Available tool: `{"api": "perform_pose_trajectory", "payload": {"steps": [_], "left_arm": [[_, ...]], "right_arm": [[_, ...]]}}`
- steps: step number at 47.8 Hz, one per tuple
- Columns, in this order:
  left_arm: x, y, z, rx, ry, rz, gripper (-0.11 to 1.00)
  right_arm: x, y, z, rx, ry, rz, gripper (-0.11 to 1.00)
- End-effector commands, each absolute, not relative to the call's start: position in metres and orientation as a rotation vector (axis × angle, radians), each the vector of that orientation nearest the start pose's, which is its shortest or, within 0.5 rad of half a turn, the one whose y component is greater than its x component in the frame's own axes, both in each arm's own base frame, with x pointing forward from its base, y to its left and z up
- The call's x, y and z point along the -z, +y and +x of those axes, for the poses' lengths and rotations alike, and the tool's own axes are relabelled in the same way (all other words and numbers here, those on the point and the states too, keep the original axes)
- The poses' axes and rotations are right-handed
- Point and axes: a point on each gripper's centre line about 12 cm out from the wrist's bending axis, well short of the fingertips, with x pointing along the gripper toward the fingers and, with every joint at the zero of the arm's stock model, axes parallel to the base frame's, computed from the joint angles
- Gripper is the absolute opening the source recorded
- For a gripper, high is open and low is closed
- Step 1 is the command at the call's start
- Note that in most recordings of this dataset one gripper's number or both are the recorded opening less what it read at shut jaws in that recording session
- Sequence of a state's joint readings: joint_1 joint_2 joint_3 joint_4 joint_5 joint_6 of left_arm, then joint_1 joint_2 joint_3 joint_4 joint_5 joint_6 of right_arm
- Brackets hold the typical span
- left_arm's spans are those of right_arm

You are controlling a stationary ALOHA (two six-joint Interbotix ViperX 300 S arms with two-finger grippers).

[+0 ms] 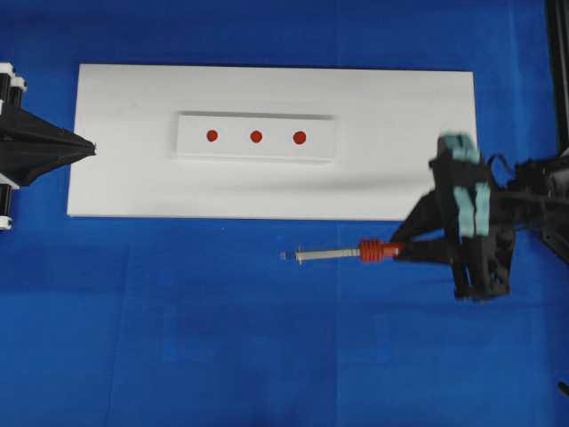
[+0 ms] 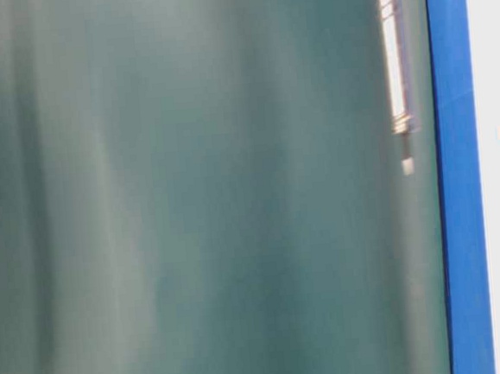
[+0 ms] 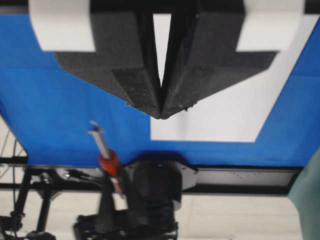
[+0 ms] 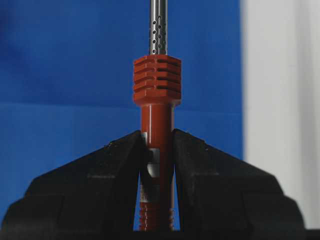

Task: Touch the tip of the soldering iron to the mark.
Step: 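Carry the iron down to its original spot on the blue table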

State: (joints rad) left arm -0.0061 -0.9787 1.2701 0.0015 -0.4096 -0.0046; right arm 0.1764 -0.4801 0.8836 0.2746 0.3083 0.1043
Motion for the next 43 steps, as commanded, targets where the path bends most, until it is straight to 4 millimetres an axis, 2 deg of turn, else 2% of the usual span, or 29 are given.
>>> {"api": "perform_pose_trajectory", "payload": {"steps": [1,6,13,17,33,38,43], "left_arm": [[-0.278,-0.002,0.19,0.009,-0.141,-0.004,0.02],[-0.278,-0.002,0.19,0.009,-0.143,-0.004,0.02],[-0.278,-0.002,0.19,0.009,-0.143,-0.004,0.02],[-0.279,-0.002,0.19,0.009,-0.144,-0.004,0.02],[-0.279,-0.002,0.19,0.009,-0.149,-0.004,0.02],[-0.279,-0.002,0.19,0.009,-0.15,-0.004,0.02],[-0.279,-0.002,0.19,0.009,-0.15,-0.004,0.02]], "right_arm": [[-0.233,0.062,0.279,-0.126,0.712,0.311,0.06],[-0.233,0.062,0.282,-0.126,0.711,0.3,0.06],[-0.234,0.063,0.298,-0.119,0.677,0.292,0.06],[-0.234,0.064,0.313,-0.112,0.669,0.293,0.06],[-0.235,0.078,0.396,-0.11,0.665,0.286,0.06],[-0.235,0.081,0.412,-0.111,0.663,0.282,0.06],[-0.233,0.081,0.416,-0.108,0.664,0.283,0.06]]}}
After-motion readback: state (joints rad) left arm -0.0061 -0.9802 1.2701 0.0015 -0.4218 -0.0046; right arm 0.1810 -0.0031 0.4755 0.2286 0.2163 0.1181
